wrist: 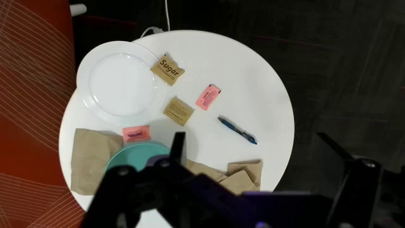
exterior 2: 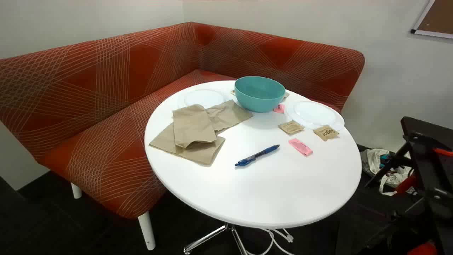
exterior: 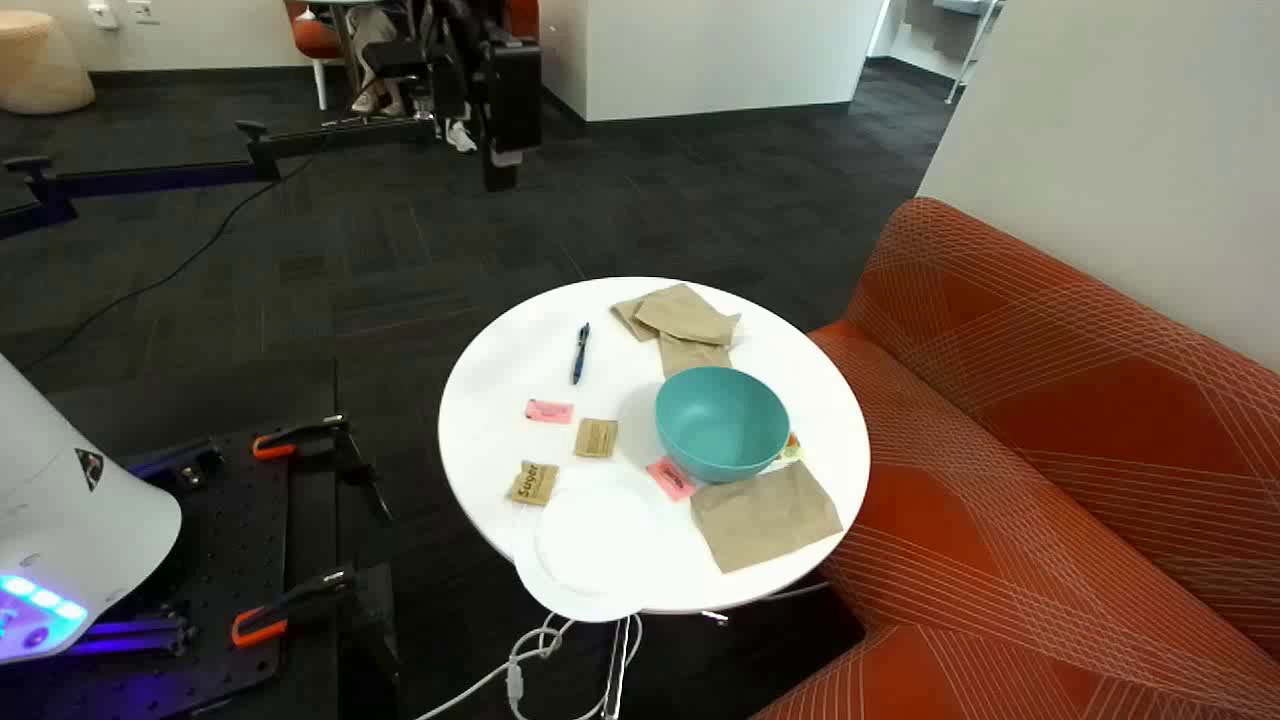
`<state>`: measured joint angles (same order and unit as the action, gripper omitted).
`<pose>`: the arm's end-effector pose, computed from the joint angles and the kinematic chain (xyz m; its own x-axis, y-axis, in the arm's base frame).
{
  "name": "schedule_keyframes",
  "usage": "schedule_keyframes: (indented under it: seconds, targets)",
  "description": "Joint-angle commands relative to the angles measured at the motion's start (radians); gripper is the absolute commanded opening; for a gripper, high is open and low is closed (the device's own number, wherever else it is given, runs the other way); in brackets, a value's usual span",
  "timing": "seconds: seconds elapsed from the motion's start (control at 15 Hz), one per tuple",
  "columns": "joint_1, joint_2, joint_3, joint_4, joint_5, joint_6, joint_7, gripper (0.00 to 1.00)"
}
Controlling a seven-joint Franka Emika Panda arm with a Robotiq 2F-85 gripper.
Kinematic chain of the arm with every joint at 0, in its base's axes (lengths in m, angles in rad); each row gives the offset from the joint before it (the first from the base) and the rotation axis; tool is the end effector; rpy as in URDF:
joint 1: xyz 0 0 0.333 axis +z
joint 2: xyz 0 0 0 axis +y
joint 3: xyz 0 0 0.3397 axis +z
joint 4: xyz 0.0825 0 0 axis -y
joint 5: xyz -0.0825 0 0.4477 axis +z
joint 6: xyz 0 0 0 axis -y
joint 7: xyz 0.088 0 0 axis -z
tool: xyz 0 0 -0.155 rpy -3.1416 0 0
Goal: Put the pen in the bowl
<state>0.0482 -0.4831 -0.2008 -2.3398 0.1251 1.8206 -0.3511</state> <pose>0.4485 -0.0549 0.4651 0.9823 0.1852 0.0266 0.1866 -0.9587 -0.2148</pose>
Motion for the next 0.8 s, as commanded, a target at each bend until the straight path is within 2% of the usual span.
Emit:
schedule_keyframes:
  seconds: [0.0, 0.27, 0.53, 0.73]
  targets:
    - [-0.022, 0.003, 0.019, 0.002, 0.009, -0.003, -0.008, 1.00]
    - [-0.022, 0.003, 0.019, 0.002, 0.009, -0.003, -0.008, 1.00]
    - [0.018, 0.064, 0.044, 0.007, 0.035, 0.116, -0.056, 1.00]
    - [0.060, 0.126, 0.076, 0.012, 0.048, 0.214, -0.143, 1.00]
